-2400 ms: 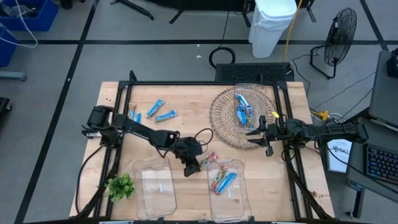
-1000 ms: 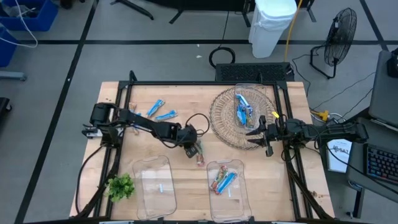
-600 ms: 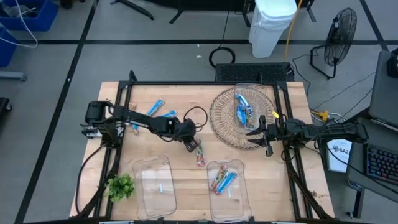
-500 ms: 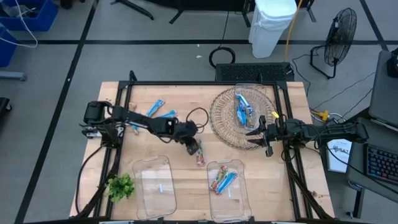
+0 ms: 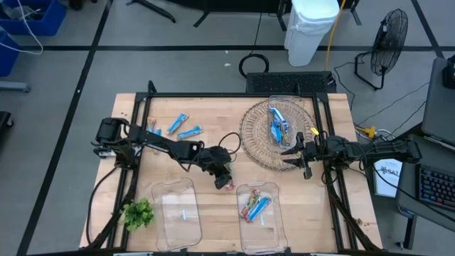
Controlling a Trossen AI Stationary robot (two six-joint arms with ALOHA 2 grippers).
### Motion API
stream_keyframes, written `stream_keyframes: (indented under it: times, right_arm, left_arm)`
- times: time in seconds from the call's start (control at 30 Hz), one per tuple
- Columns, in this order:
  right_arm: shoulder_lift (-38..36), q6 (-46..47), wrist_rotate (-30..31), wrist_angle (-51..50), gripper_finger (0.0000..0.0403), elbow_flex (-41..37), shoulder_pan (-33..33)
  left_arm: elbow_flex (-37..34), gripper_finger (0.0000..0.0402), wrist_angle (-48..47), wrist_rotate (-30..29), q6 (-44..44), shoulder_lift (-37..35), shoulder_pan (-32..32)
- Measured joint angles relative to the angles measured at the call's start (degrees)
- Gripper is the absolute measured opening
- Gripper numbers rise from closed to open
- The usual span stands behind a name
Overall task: Pick and place Granola Bars by type
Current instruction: Put the red granola bar into the bottom middle transparent bin
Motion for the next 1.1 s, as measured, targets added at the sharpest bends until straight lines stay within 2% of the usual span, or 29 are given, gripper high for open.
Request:
stream_keyframes:
  times: [0.4,0.8,1.1]
  right_arm:
    - [0.0,0.0,0.0,-0.2,0.0114,0.0,0.0]
    - [1.2,0.0,0.0,-0.1,0.0114,0.0,0.0]
    - [1.5,0.0,0.0,-0.1,0.0114,0.0,0.0]
  left_arm:
    - [0.1,0.0133,5.8,2.0,-0.2,5.0,-0.7]
    - [0.0,0.0133,2.6,4.8,-3.3,6.8,-0.7]
    - [0.0,0.0133,-1.9,4.7,-4.2,6.8,-0.6]
